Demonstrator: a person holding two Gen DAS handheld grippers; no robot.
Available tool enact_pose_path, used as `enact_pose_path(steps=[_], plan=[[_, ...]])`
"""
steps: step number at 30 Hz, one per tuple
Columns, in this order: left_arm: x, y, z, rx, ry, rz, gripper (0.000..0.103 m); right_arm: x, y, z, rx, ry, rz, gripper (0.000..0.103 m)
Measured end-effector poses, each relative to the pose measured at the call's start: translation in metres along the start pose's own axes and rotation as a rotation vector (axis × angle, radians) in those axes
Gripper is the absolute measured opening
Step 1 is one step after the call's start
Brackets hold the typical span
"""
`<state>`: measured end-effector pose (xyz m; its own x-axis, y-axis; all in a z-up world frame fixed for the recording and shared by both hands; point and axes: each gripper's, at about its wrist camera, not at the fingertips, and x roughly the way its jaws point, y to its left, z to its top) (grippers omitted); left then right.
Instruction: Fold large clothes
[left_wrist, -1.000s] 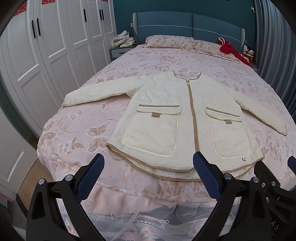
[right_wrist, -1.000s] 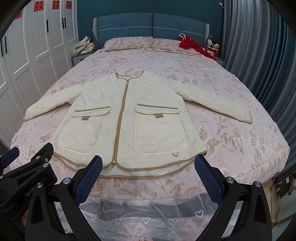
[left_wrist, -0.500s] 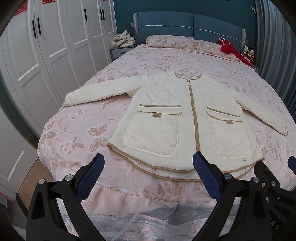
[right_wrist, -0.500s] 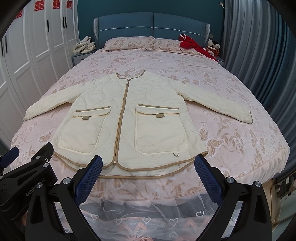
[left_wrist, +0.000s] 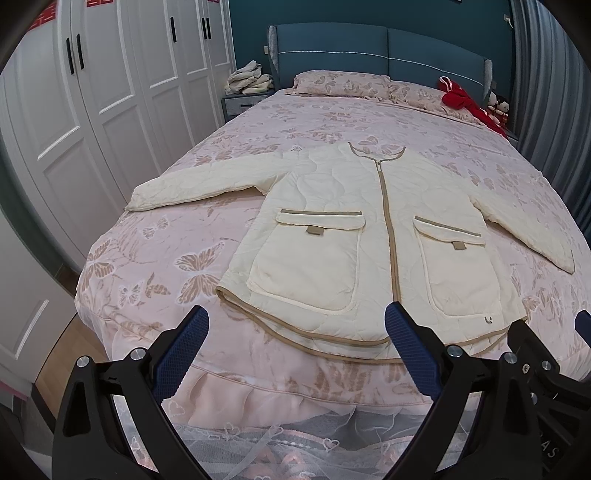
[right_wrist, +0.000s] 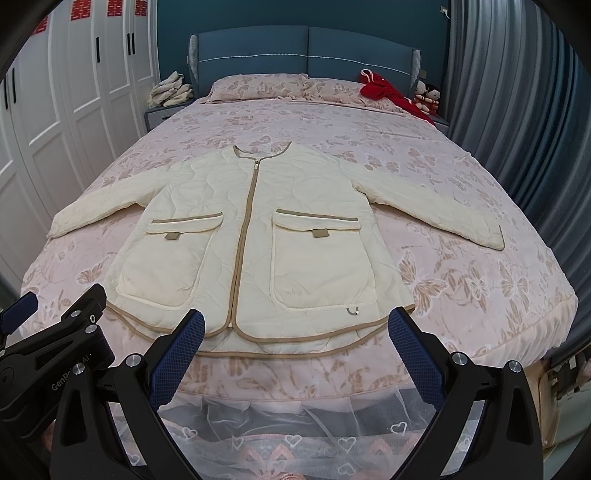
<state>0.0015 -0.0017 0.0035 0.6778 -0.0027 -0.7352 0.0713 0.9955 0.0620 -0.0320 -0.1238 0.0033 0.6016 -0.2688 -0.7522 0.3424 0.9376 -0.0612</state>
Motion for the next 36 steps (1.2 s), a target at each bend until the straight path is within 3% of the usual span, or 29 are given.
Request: enact_pose_path(steps=[36], plan=[[-0.0006, 0.0033, 0.001, -0.001, 0.003, -0.002, 0.093, -0.0002, 0.0003, -0.0007, -0.001, 0.001, 0.0, 0.098]])
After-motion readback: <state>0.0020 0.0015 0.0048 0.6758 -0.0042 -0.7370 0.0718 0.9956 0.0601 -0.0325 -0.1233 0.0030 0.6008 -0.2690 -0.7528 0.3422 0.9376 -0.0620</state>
